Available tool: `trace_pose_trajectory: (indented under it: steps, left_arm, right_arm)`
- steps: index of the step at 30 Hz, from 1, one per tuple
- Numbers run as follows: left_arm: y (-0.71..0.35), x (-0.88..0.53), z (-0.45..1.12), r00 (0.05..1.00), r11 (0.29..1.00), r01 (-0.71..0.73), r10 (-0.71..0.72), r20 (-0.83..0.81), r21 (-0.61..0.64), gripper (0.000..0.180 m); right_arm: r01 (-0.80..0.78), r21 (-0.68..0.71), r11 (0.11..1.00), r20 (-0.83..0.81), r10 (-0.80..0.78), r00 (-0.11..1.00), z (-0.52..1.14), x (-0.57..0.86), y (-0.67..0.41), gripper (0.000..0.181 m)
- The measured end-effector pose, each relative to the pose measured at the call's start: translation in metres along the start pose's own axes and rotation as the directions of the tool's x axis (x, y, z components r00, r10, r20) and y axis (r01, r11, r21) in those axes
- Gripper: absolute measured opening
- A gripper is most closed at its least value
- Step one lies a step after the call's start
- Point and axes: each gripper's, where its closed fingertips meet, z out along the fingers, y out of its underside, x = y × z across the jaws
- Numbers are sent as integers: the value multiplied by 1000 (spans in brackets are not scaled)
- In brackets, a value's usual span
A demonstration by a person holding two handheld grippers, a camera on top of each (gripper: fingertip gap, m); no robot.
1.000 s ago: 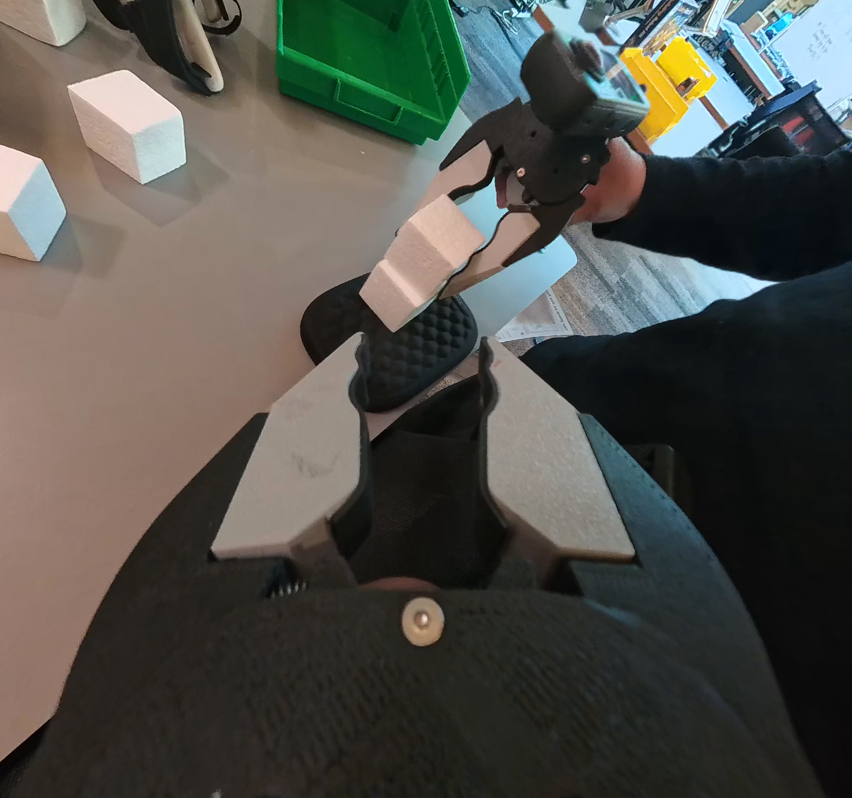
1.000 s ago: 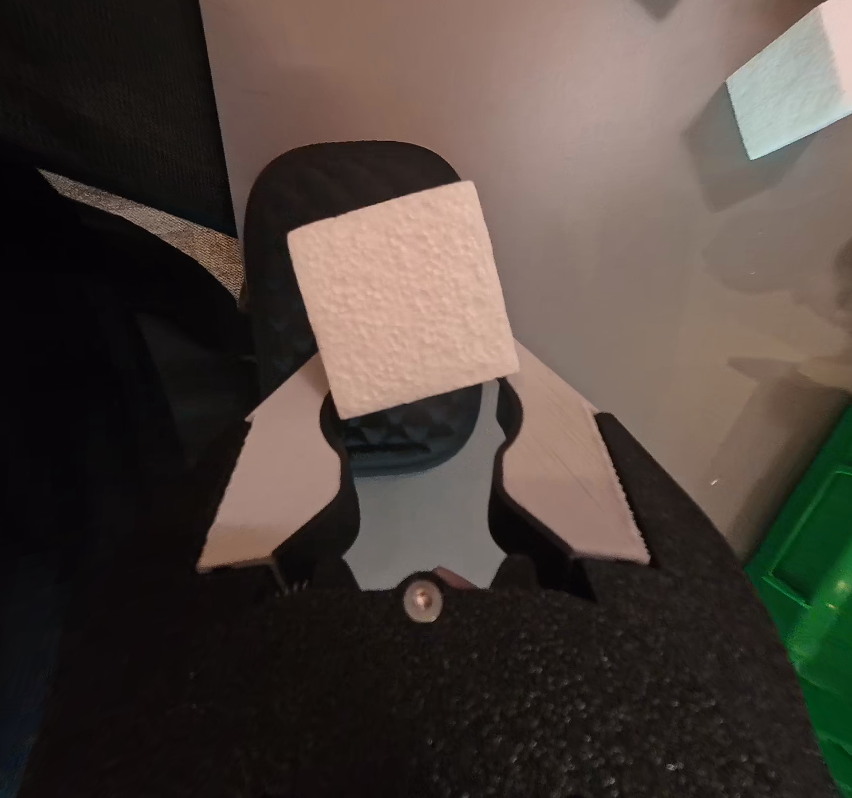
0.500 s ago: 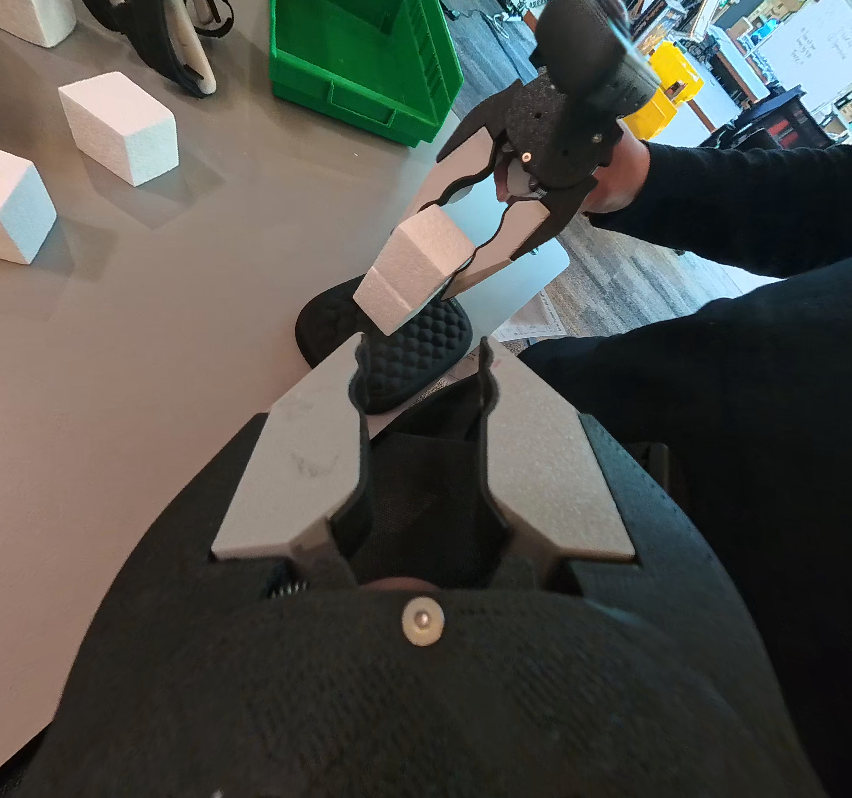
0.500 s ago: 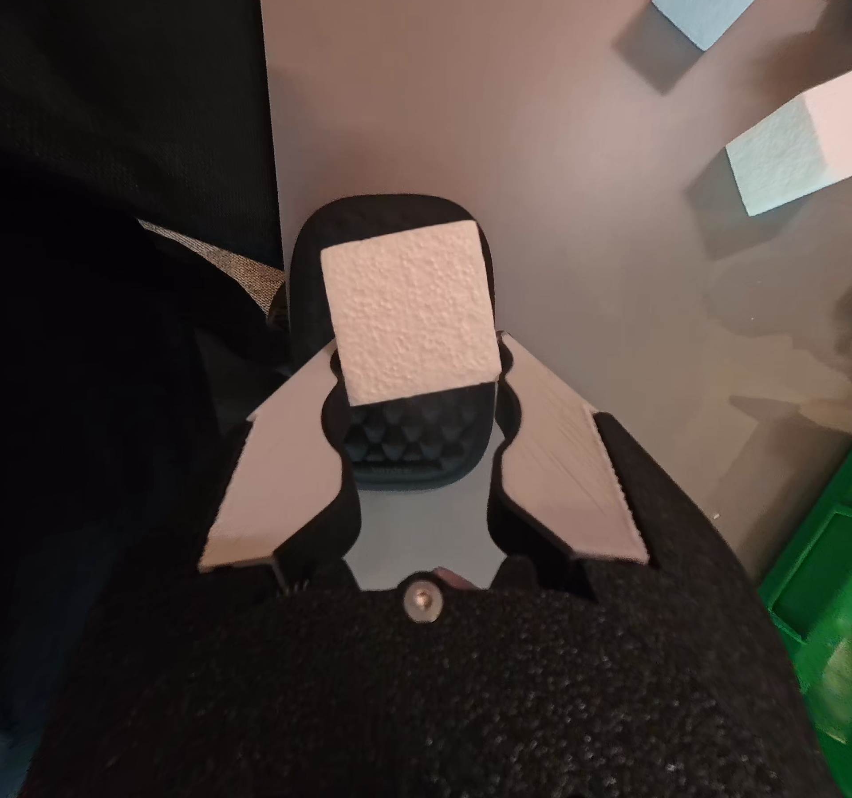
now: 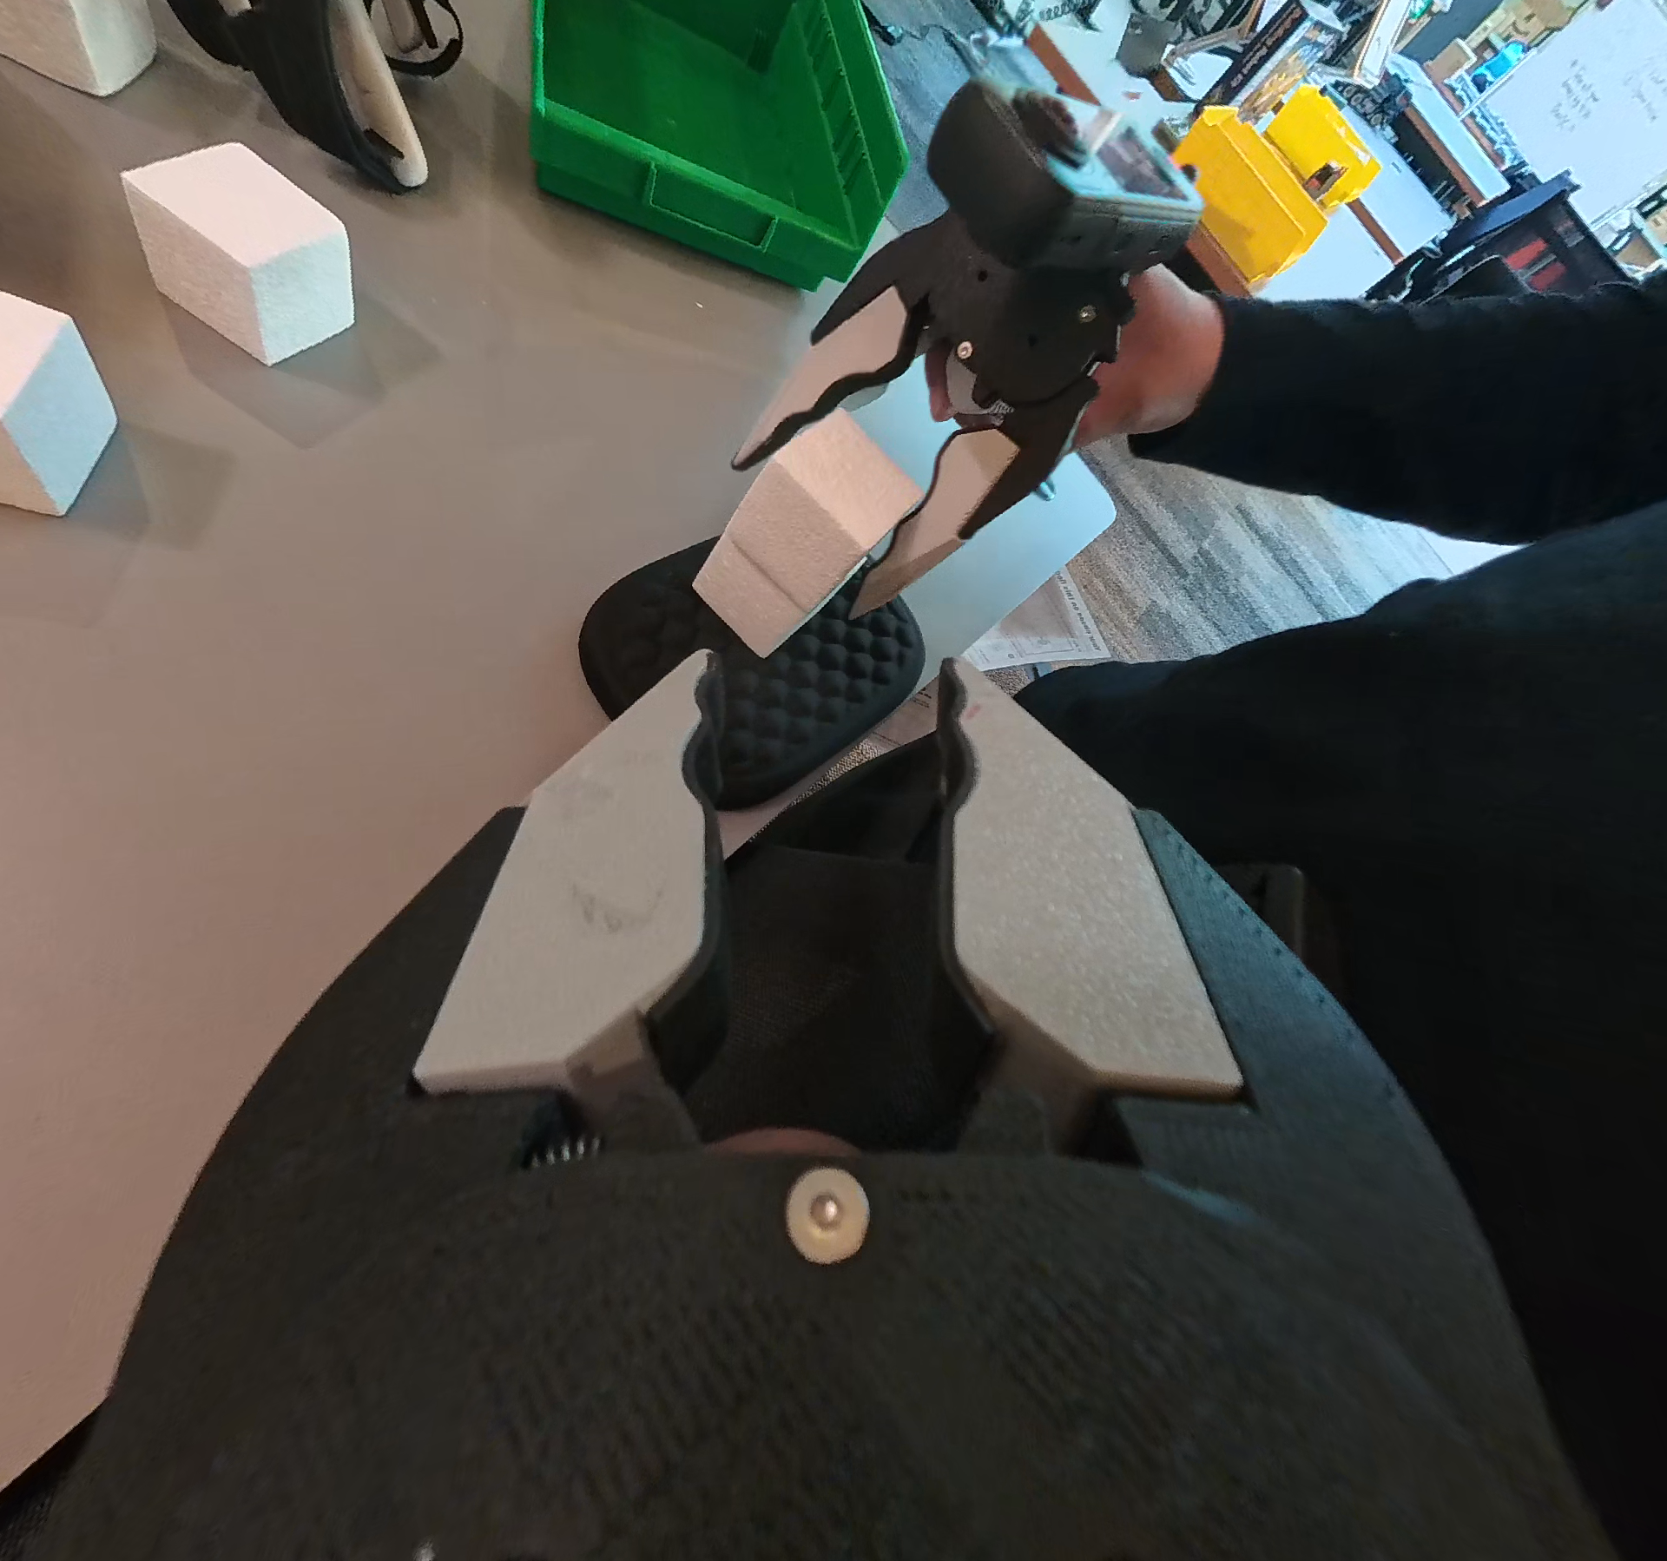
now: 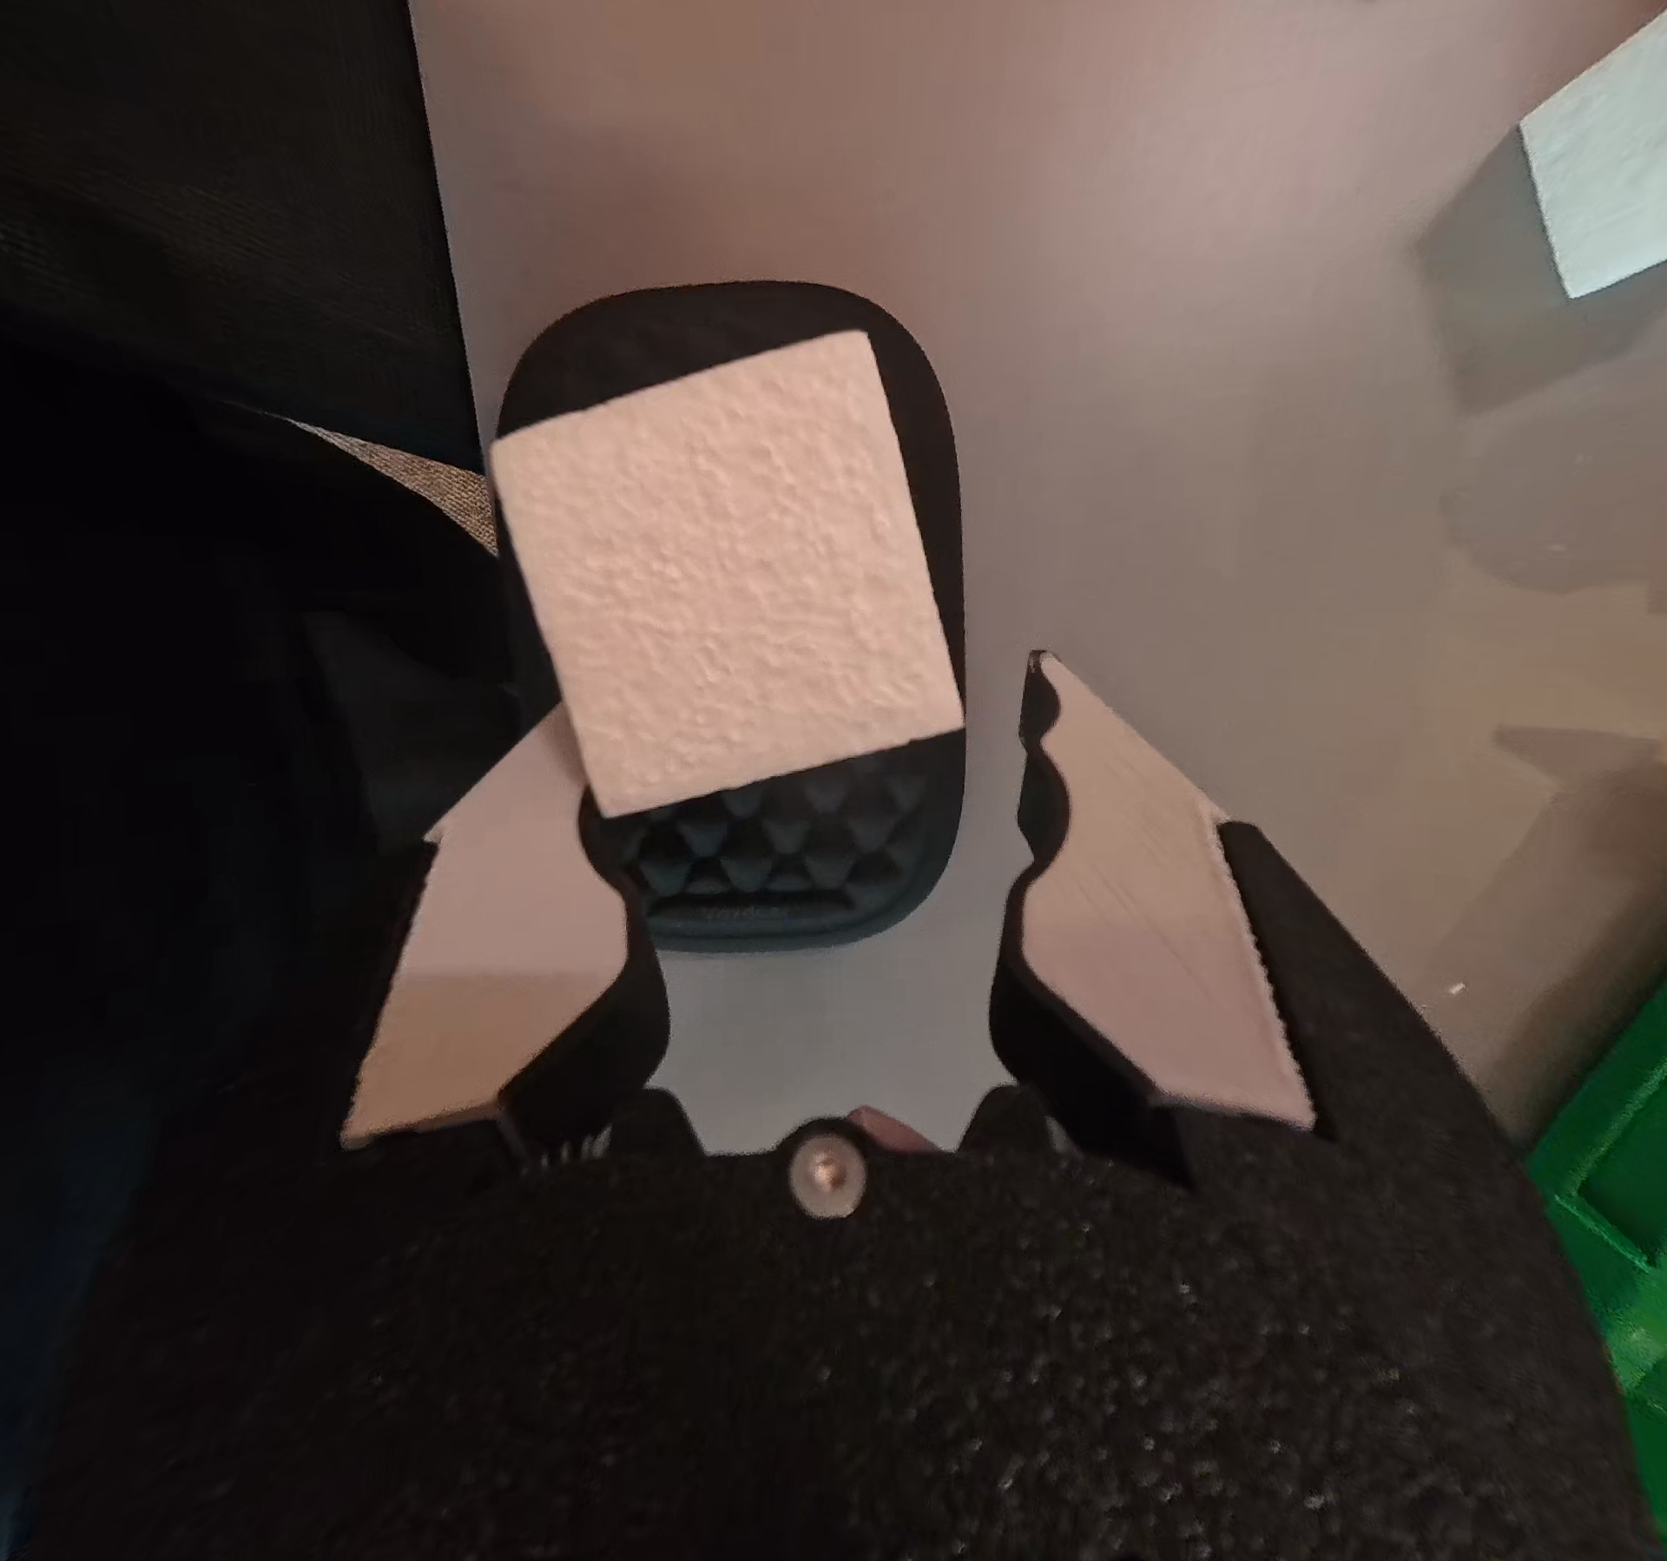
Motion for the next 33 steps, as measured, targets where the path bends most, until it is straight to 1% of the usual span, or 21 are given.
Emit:
trace_pose_trajectory:
  steps: [2, 4, 12, 15, 16, 18, 21, 23, 25, 26, 29, 30, 31, 33]
  left_arm:
    - [0, 0, 0, 1000, 1000, 2, -2, 1, -2, 45]
    - [0, -1, 1, 1000, 1000, 3, -3, 1, -5, 45]
    - [1, -1, 1, 1000, 1000, 8, -8, 2, -6, 45]
    - [1, -1, 1, 1000, 1000, 13, -13, 6, -9, 45]
    - [1, -1, 0, 1000, 1000, 14, -14, 9, -8, 45]
    - [2, -2, -1, 1000, 1000, 13, -13, 18, -3, 45]
    - [1, -3, -2, 999, 1000, 13, -14, 39, 7, 45]
    - [0, -6, -2, 998, 1000, 13, -14, 55, 14, 45]
    - [0, -8, 0, 998, 1000, 18, -19, 59, 14, 44]
    - [1, -9, 0, 998, 1000, 27, -27, 58, 9, 43]
    - [3, -11, 2, 997, 998, 56, -55, 58, -15, 43]
    - [5, -12, 3, 996, 997, 67, -65, 61, -26, 43]
    - [7, -13, 3, 995, 996, 78, -76, 66, -34, 43]
    - [8, -16, 4, 992, 994, 99, -95, 84, -41, 43]
  right_arm:
    - [7, 0, 1000, 18, -7, 1000, 5, -1, 1, 78]
    - [24, -7, 1000, 35, -24, 999, 8, -4, 3, 63]
    - [33, -4, 999, 48, -33, 998, 8, -13, 5, 63]
    - [18, -9, 1000, 47, -18, 999, -3, -14, 11, 78]
    - [22, -5, 1000, 51, -22, 998, -11, -15, 15, 78]
    - [34, 32, 999, 61, -36, 997, -34, -14, 18, 79]
    - [1, 144, 990, 71, -11, 997, -68, 7, 3, 79]
    - [-13, 238, 971, 43, 3, 999, -81, 40, -23, 83]
    - [5, 297, 955, 13, -9, 1000, -78, 77, -54, 89]
    - [25, 292, 956, -10, -23, 1000, -69, 96, -68, 90]
    - [119, 209, 971, -96, -101, 990, -26, 152, -103, 87]
    - [141, 169, 975, -111, -123, 986, -10, 169, -111, 84]
    - [161, 113, 980, -112, -149, 983, 8, 182, -115, 85]
    - [209, -21, 978, -88, -210, 974, 40, 201, -114, 84]
